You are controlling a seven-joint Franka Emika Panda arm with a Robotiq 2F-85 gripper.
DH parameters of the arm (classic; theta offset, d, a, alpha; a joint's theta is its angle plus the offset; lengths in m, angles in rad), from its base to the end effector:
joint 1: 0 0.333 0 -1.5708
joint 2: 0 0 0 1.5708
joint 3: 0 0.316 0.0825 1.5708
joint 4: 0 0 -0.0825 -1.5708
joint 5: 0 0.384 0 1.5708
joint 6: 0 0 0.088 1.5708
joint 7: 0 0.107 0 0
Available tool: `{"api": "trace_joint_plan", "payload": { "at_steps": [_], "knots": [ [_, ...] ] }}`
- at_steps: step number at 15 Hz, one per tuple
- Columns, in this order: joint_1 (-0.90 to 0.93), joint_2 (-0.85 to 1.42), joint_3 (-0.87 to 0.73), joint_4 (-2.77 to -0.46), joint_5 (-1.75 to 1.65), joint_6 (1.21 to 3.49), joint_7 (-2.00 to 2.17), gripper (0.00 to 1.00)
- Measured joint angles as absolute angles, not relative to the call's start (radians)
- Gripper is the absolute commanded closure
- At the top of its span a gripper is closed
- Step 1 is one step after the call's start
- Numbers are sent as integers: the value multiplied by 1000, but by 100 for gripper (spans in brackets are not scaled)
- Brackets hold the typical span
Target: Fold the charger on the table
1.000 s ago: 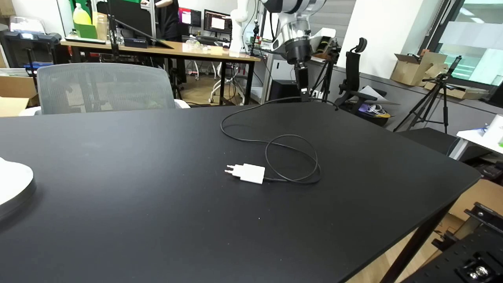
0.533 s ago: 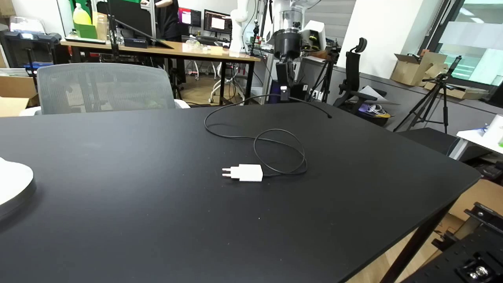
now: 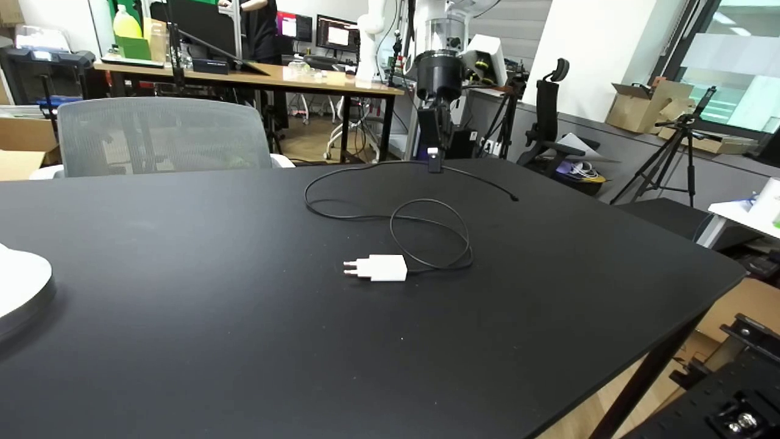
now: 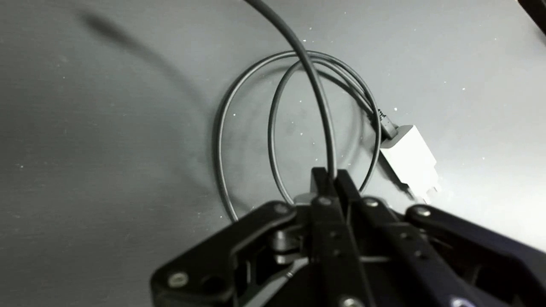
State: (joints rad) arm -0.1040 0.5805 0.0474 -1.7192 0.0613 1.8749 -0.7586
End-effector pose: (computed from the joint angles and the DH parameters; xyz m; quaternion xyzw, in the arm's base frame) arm 0.6191 -0.0324 0.2246 -0.9227 -0.3206 0.1773 0.1203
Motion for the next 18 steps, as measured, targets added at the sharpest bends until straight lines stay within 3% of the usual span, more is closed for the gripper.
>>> {"api": "trace_joint_plan", "payload": {
  "at_steps": [6, 12, 17, 18],
  "knots": [
    [-94, 587, 48, -1734, 60, 1938, -725, 98],
    [-22, 613, 48, -1802, 55, 2178, -436, 98],
    [22, 635, 44, -1822, 17, 2237, -264, 98],
    [28, 639, 44, -1824, 16, 2237, -249, 94]
  ]
}}
